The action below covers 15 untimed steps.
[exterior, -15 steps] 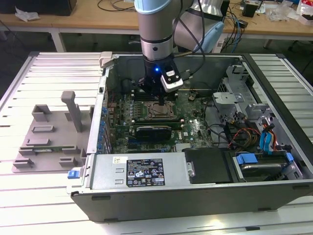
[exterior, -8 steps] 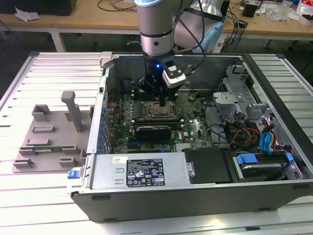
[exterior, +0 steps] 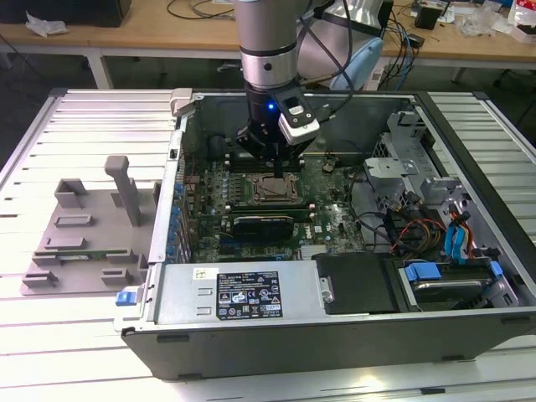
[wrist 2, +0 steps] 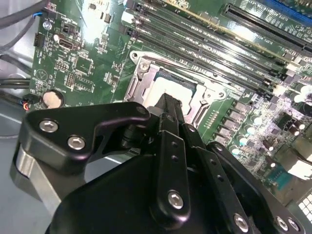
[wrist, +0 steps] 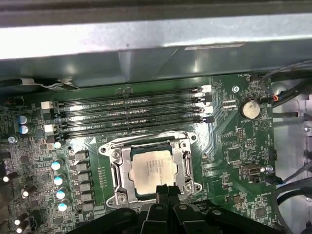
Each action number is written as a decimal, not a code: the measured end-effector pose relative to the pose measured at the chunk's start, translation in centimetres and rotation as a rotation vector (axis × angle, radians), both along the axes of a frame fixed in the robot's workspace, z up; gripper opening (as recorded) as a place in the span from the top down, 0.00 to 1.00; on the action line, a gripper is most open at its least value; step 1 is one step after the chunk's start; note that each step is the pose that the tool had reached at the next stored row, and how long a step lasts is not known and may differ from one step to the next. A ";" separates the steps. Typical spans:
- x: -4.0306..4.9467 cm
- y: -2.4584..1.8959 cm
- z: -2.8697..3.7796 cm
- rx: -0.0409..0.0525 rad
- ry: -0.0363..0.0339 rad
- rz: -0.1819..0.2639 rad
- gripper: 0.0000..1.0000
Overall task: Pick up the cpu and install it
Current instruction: 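Install the first cpu locking lever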
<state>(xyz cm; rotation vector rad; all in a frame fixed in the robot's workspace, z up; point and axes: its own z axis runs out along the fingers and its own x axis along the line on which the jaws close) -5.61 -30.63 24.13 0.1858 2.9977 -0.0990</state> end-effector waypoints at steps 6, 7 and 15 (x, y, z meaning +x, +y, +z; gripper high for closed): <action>0.27 -0.24 -0.07 0.0690 0.0507 -0.001 0.89; 0.56 -0.24 -0.08 0.0689 0.0510 0.000 0.89; 0.77 -0.59 -0.11 0.0684 0.0521 0.018 0.89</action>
